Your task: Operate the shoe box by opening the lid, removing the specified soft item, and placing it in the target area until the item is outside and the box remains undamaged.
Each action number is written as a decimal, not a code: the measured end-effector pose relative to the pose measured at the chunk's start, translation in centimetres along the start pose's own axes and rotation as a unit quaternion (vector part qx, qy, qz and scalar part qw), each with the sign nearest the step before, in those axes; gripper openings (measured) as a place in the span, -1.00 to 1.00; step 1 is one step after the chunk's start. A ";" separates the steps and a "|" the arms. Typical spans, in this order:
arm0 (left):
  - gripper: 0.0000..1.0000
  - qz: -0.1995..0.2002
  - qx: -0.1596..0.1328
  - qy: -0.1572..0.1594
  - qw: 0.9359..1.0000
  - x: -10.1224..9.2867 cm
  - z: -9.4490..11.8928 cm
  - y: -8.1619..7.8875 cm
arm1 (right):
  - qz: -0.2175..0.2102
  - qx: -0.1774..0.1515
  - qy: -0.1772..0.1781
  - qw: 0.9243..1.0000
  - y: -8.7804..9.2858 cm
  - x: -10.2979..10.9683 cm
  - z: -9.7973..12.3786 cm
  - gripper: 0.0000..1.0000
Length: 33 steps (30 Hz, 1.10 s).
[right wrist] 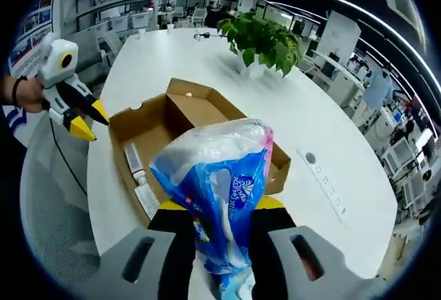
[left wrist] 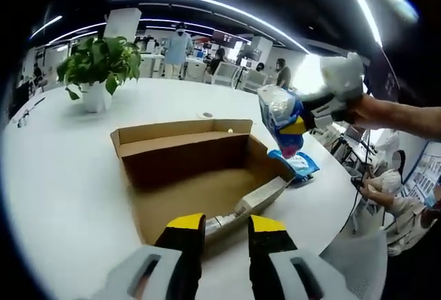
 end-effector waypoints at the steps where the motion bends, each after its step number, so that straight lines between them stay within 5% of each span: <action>1: -0.51 -0.002 0.000 0.001 1.000 -0.1 -0.1 -0.1 | -0.001 0.002 0.002 1.000 0.3 -0.2 0.3 -0.49; 15: -0.42 -0.012 0.016 0.023 1.000 -1.0 -1.6 -0.2 | -0.090 0.046 0.042 0.994 8.2 -2.2 4.2 -0.49; 33: -0.42 -0.034 0.034 0.038 0.998 -2.8 -3.6 -1.6 | -0.184 0.100 0.115 0.971 19.5 -5.8 11.3 -0.49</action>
Point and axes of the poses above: the point that each gripper's makers call its tool centre point, and the gripper's own axes: z roughly backward along the fingers, x roughly to its left, y roughly out of its underside, the point moved 7 cm from there along z, roughly backward along the fingers, and after that the axes turned 9 degrees about y, right-handed, at the moved point
